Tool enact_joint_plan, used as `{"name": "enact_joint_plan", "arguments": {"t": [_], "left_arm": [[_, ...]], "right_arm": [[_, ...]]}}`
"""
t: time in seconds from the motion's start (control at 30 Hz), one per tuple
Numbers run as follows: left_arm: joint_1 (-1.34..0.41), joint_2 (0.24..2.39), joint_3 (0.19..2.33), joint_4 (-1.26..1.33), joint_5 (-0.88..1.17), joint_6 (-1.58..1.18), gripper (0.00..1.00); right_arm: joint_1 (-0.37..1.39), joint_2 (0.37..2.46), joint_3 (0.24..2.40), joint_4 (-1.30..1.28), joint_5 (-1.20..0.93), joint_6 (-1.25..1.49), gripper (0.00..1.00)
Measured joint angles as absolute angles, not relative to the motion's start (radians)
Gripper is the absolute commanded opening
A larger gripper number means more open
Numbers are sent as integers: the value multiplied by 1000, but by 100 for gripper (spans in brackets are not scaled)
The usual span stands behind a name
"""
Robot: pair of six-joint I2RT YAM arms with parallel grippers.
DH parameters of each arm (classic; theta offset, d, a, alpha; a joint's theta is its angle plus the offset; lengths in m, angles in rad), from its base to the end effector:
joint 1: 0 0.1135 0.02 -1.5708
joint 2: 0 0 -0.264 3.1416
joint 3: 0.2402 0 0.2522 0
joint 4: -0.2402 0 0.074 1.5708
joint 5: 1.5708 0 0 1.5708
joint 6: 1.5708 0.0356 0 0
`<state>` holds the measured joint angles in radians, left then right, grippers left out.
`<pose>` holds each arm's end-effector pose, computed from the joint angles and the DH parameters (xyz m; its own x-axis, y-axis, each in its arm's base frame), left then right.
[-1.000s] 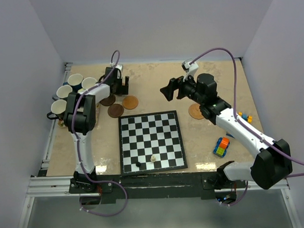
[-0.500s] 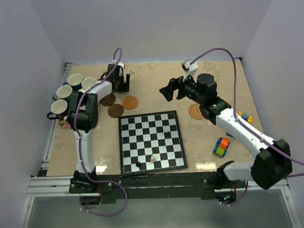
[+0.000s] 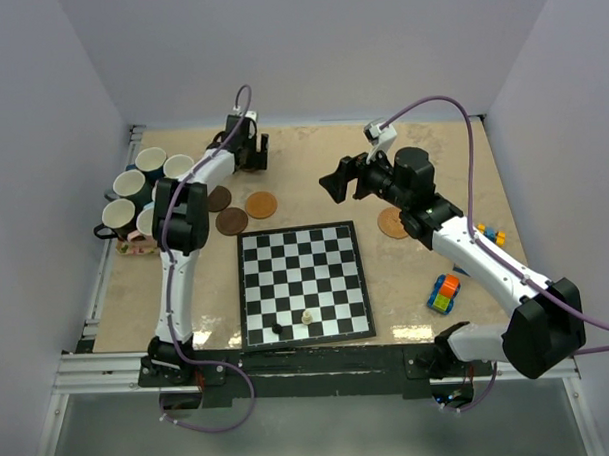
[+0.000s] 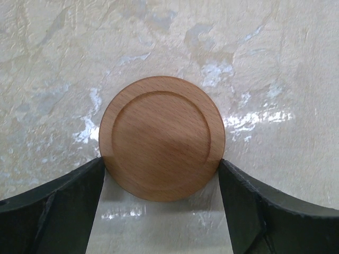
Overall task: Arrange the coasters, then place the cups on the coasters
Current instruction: Move the coaster to the center of the board.
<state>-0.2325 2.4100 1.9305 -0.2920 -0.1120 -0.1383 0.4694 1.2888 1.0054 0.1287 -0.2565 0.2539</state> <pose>0.5263 -0.1205 0.1538 -0.6928 0.0233 -0.7208 0.0560 0.9982 -0.0217 0.2685 0.1463 0.3395 -0.2991 0.1207 -0.9466 -0.6054 0.7428 0.2860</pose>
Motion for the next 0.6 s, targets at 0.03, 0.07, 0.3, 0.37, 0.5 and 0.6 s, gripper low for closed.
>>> {"name": "enact_joint_plan", "arguments": {"t": [0.03, 0.07, 0.3, 0.37, 0.5, 0.6], "left_arm": [[-234, 2421, 1950, -299, -112, -138, 80], [-235, 2434, 1971, -303, -111, -139, 80], [-245, 2493, 2064, -308, -96, -146, 80], [-251, 2506, 2085, -308, -91, -147, 80], [-268, 2537, 2132, -308, -75, -149, 80], [-282, 2551, 2154, -302, -66, -151, 81]], "right_arm": [[469, 1289, 1005, 130, -257, 254, 93], [469, 1289, 1005, 129, -257, 254, 93], [469, 1289, 1005, 129, -256, 254, 93], [469, 1289, 1005, 129, -256, 254, 93], [469, 1289, 1005, 129, -256, 254, 93], [469, 1289, 1004, 130, -256, 254, 93]]}}
